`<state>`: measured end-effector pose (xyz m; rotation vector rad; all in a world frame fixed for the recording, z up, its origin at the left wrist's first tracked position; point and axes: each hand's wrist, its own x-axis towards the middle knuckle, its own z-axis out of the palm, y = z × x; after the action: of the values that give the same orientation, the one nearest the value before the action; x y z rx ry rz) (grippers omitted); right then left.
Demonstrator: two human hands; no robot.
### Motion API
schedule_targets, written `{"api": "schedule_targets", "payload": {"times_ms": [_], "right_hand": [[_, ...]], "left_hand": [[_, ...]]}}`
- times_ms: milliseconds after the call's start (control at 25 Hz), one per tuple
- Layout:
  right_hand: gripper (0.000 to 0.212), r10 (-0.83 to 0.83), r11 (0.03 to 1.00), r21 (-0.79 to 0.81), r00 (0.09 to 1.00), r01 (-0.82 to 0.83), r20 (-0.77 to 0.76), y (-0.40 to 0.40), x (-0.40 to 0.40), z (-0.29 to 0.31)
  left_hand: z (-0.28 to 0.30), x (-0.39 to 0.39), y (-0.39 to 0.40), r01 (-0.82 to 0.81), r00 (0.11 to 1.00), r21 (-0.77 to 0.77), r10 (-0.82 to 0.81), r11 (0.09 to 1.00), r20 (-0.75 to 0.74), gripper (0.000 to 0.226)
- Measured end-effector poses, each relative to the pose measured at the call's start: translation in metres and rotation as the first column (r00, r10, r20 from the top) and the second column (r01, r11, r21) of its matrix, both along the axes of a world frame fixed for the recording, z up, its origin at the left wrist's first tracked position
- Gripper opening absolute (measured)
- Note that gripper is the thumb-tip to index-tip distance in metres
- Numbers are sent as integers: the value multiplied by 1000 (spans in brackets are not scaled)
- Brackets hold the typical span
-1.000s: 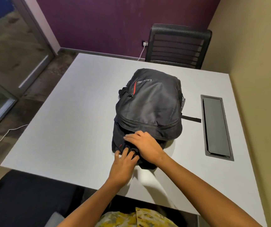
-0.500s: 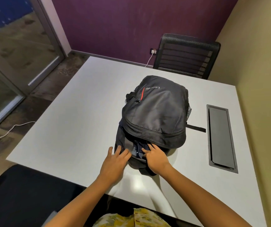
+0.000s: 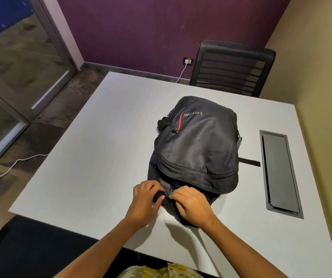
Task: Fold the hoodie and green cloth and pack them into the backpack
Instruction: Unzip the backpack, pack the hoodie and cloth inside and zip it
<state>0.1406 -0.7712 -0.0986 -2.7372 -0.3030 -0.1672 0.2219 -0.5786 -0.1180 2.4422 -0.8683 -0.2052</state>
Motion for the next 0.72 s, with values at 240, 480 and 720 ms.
{"api": "schedule_targets", "payload": {"times_ms": [240,480,720], "right_hand": [[21,-48,998,43,968,38,247,16,57,28],[42,-119,948,-295,993,116,6,25,114,27],[65,-260,681,-732,924,-30,-280,46,120,8]], "left_hand": [[4,65,-21,-351,872,123,372,928,-319,60],[-3,86,-47,-369,814,285,456,885,-360,47],[-5,119,-21,-278,878,258,354,925,-322,27]]}}
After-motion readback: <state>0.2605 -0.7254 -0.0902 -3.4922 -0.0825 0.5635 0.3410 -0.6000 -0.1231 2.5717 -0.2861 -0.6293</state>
